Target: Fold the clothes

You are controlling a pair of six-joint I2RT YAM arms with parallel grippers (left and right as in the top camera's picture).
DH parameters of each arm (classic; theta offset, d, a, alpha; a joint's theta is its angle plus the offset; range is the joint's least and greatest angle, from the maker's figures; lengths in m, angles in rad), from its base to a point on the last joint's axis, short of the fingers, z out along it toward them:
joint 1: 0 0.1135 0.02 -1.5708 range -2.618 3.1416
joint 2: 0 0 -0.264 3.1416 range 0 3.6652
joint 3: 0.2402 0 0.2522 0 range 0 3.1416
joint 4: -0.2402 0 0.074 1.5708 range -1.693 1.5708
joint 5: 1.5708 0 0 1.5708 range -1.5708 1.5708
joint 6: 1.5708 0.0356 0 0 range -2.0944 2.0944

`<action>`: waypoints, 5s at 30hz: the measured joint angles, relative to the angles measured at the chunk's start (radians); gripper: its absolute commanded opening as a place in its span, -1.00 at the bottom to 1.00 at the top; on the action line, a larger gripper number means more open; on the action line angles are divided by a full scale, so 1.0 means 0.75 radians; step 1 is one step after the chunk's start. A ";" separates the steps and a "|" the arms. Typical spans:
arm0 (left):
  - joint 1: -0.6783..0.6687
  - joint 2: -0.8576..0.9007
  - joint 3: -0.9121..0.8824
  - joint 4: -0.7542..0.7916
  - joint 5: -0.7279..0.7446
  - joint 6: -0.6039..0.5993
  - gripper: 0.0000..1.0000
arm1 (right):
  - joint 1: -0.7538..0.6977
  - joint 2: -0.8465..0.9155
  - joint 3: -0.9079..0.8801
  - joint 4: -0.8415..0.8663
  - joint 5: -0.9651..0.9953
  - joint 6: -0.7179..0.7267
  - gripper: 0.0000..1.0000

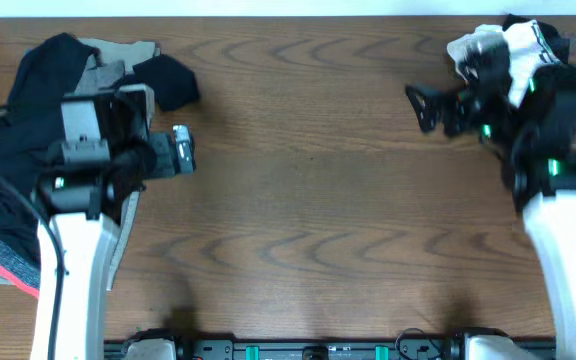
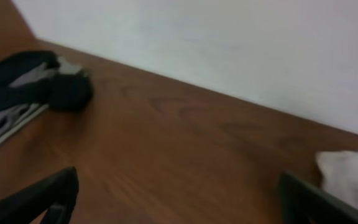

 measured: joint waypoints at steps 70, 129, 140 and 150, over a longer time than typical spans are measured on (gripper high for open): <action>1.274 0.812 0.006 0.394 -0.272 -0.125 0.17 | 0.093 0.601 0.227 -0.159 -0.275 -0.026 0.98; -0.746 0.732 0.044 1.247 0.263 -0.397 -0.88 | -0.298 0.052 0.242 -0.542 -0.064 0.086 0.83; -1.025 0.912 0.044 1.758 0.148 -0.505 0.89 | -0.298 0.052 0.242 -0.529 -0.055 0.086 0.85; -1.066 0.910 0.047 1.654 0.068 -0.531 0.96 | -0.319 0.052 0.242 -0.541 -0.045 0.086 0.88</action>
